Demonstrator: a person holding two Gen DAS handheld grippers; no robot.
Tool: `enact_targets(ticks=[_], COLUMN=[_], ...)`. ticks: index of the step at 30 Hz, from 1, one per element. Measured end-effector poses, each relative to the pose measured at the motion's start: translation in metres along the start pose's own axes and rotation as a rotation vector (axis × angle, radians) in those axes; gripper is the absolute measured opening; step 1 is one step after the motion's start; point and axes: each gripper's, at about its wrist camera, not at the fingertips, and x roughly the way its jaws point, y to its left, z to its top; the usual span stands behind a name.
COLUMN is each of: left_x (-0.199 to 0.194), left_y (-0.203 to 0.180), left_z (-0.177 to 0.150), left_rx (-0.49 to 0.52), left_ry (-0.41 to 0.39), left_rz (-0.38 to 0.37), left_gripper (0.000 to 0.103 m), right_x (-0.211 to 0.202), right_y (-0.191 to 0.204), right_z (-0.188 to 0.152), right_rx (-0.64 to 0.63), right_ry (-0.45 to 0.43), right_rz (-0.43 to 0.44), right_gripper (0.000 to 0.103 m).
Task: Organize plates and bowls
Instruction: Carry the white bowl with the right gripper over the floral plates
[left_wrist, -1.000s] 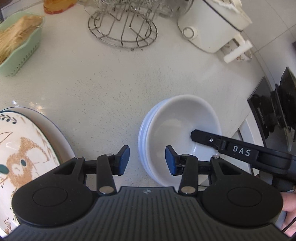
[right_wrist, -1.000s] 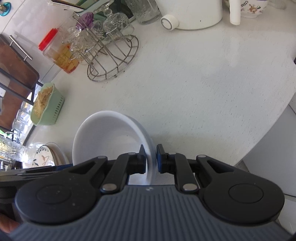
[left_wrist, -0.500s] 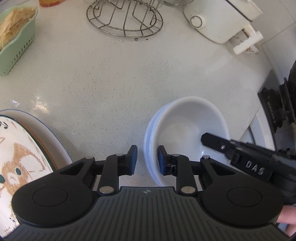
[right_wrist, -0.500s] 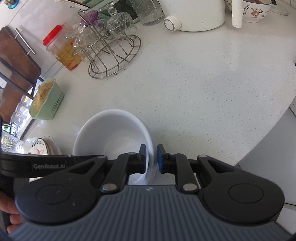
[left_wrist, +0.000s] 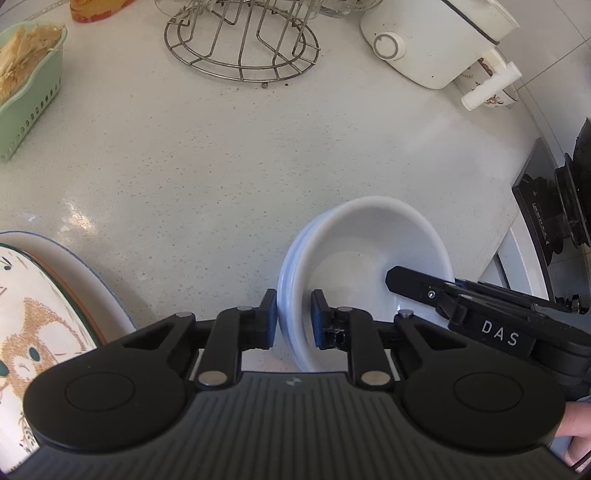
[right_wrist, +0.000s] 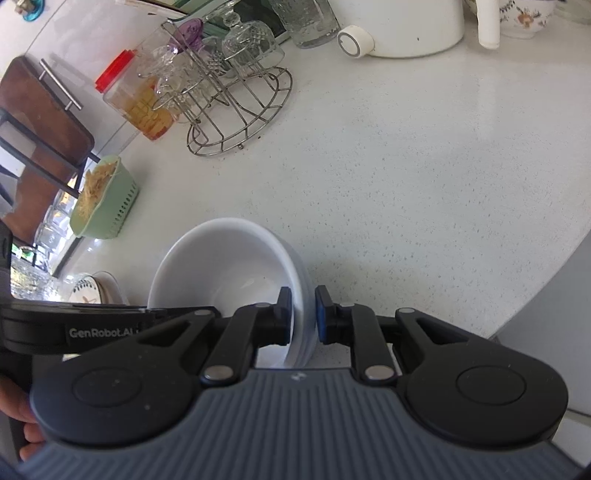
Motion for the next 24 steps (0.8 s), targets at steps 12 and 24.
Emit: enact_targets(ticks=[12,24], left_x=[-0.022,-0.069], left_y=[-0.003,0.0], left_z=[-0.01,-0.012], left_rx=[-0.015,-0.048], left_ry=[-0.001,-0.064], left_rz=[0.003,-0.009], left_gripper=[0.022,0.022], right_x=[-0.018,-0.048], right_y=[0.011,0.042], right_z=[-0.001,0.005], right_rx=[0.027,0.011], right_ry=[-0.023,-0.076], right_rz=[-0.003,0.005], right_gripper=[0.018,0.019])
